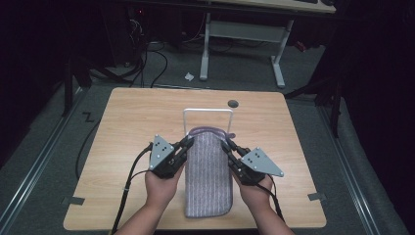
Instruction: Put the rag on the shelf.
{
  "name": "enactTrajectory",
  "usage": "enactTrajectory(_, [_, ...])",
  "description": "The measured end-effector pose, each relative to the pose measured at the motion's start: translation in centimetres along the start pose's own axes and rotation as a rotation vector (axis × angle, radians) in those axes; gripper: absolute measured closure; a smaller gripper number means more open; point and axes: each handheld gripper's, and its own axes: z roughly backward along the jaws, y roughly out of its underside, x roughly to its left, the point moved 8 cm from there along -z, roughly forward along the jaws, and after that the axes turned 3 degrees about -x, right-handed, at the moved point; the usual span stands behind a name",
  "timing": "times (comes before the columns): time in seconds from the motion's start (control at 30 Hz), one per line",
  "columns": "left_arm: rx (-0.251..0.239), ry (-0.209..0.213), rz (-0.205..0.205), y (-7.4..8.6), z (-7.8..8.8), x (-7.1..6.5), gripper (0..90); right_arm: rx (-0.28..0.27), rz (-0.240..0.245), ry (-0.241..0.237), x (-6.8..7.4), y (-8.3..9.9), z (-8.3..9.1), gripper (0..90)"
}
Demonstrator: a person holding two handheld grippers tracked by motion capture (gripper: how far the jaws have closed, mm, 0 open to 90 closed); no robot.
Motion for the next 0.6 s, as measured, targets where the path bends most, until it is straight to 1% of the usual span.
enactTrajectory(0.03, [-0.010,0.000,0.003,-0.4,-0.1,0.0,85.6,-0.009,0.000,0.005,-0.1,-0.4,-0.1,81.8])
enactTrajectory(0.13, [-0.037,0.000,-0.006,-1.8,-0.1,-0.1,85.6,-0.033,0.003,0.014,-0.5,-1.6,-0.1,81.7])
enactTrajectory(0.23, [-0.064,0.001,-0.026,-3.2,-0.2,-0.3,85.6,-0.057,0.003,0.024,-1.0,-2.8,-0.2,81.7])
enactTrajectory(0.27, [-0.070,-0.004,-0.036,-3.7,-0.2,-0.2,85.7,-0.064,0.000,0.028,-1.1,-3.1,-0.2,81.7])
enactTrajectory(0.4, [-0.092,0.010,-0.067,-5.3,-0.4,-0.6,86.1,-0.088,0.001,0.034,-1.8,-4.4,-0.2,81.7])
enactTrajectory(0.47, [-0.103,0.009,-0.080,-6.2,-0.5,-0.5,86.1,-0.099,0.000,0.038,-2.1,-5.1,-0.3,81.7])
enactTrajectory(0.5, [-0.107,0.010,-0.081,-6.6,-0.5,-0.5,86.1,-0.111,-0.001,0.040,-2.4,-5.8,-0.4,81.7])
enactTrajectory(0.53, [-0.113,0.010,-0.085,-7.0,-0.5,-0.5,86.1,-0.111,-0.001,0.040,-2.4,-5.8,-0.4,81.7])
enactTrajectory(0.6, [-0.116,0.008,-0.100,-7.7,-0.7,-0.4,86.2,-0.121,-0.005,0.042,-2.8,-6.4,-0.5,81.8])
